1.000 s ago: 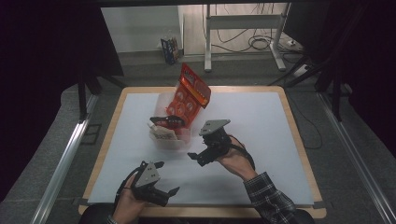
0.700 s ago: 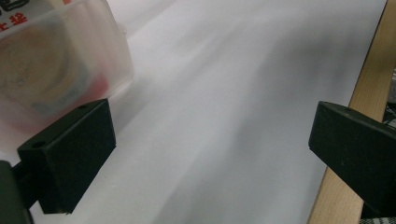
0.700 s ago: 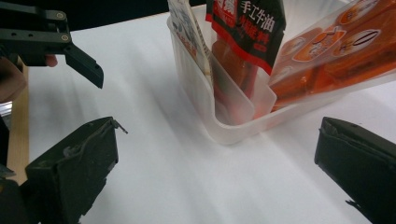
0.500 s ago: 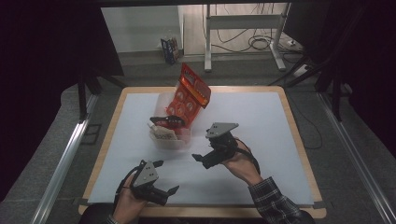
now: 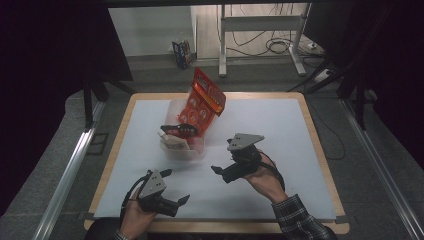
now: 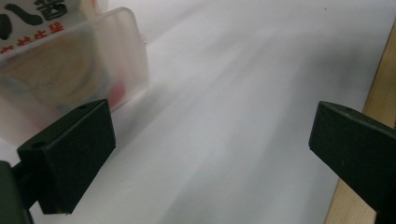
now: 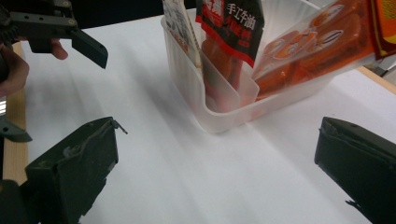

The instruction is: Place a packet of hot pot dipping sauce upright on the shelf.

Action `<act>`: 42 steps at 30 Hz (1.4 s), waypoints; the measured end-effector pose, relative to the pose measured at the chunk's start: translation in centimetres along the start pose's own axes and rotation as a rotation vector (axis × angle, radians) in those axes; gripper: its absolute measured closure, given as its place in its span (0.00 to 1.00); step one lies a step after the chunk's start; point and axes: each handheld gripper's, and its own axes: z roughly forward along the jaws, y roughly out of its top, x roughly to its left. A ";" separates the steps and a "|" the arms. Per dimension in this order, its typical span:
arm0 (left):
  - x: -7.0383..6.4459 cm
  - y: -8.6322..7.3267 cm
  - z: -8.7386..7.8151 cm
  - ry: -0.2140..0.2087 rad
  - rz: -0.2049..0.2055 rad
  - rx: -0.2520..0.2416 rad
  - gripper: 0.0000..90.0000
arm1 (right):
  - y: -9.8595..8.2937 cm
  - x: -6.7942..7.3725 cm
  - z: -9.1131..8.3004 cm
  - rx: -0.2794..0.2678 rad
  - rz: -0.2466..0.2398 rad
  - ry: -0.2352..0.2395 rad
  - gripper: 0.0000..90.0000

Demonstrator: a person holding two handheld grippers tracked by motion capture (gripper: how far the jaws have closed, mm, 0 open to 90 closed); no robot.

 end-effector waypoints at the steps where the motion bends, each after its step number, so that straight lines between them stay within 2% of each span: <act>1: 0.1 0.0 -0.1 0.006 0.006 -0.004 0.01 | -0.1 0.0 -0.1 -0.002 0.001 -0.002 0.00; 7: 0.6 0.0 -0.4 0.040 -0.013 -0.023 0.02 | -0.6 -0.1 -0.8 -0.009 0.010 -0.016 0.00; 10: 0.6 0.0 -0.4 0.037 -0.022 -0.026 0.02 | -0.9 -0.1 -1.1 -0.012 0.016 -0.024 0.00; 19: 0.4 0.0 -0.3 0.030 -0.005 -0.019 0.01 | -2.2 -0.5 -1.7 -0.018 0.042 -0.050 0.00; 42: 0.3 0.0 -0.2 0.027 -0.002 -0.005 0.01 | -6.1 -1.1 -3.6 -0.002 0.109 -0.068 0.00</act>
